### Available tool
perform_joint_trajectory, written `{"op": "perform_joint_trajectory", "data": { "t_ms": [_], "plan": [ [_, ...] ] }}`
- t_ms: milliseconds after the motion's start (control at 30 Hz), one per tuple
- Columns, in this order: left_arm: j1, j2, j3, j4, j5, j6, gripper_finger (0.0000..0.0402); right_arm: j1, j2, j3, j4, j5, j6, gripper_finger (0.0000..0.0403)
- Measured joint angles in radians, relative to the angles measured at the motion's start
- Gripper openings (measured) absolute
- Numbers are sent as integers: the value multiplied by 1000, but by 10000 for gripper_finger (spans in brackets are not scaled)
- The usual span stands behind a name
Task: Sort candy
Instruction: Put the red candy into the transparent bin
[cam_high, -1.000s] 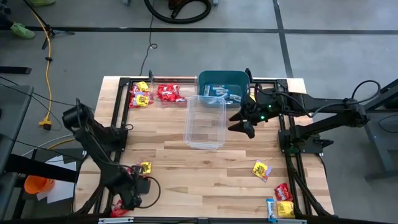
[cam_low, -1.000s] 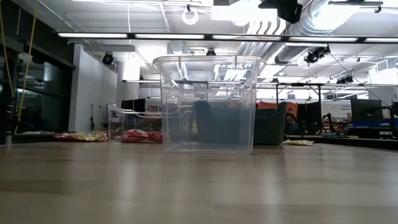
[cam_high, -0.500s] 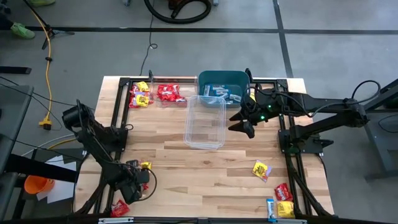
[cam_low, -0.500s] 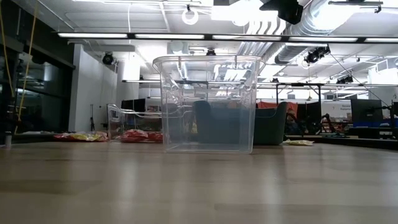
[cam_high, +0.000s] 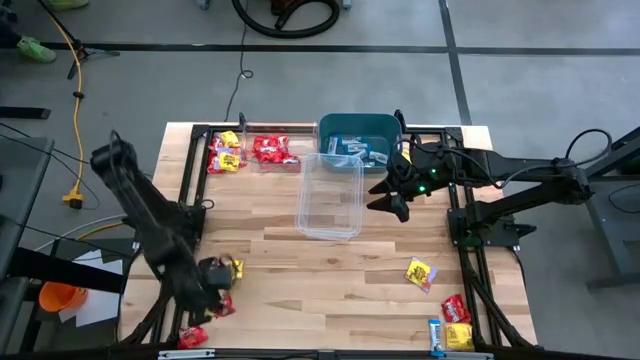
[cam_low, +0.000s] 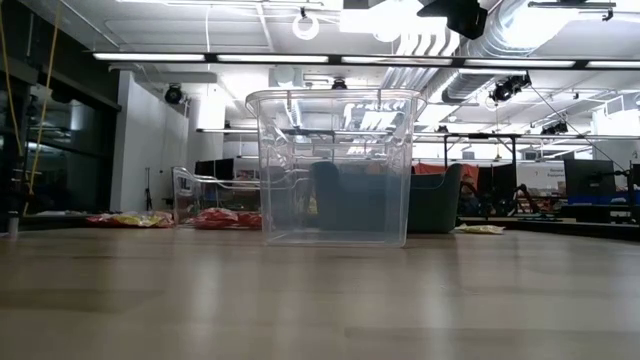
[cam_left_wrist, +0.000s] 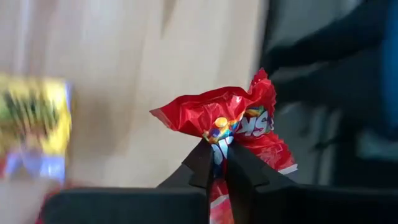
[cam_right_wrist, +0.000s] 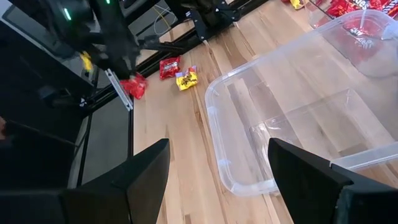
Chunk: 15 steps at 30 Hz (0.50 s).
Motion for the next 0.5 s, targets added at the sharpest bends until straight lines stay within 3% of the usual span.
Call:
{"op": "perform_joint_trajectory", "data": {
  "t_ms": [67, 167, 300, 367, 500],
  "plan": [
    [43, -98, 23, 3, -80, 35, 6, -1, 0, 0, 5, 1, 0, 268],
    [138, -213, 59, 7, -297, 148, 5, -2, 3, 0, 32, 3, 0, 268],
    [313, -297, 74, 141, -576, 443, 3, 0, 19, 0, 148, 3, 0, 268],
    [421, -312, 75, 246, -588, 622, 2, 5, 30, 0, 242, 3, -2, 268],
    [640, -302, 75, 405, -402, 881, 1, 16, 68, 0, 427, 3, -85, 268]
  ]
}}
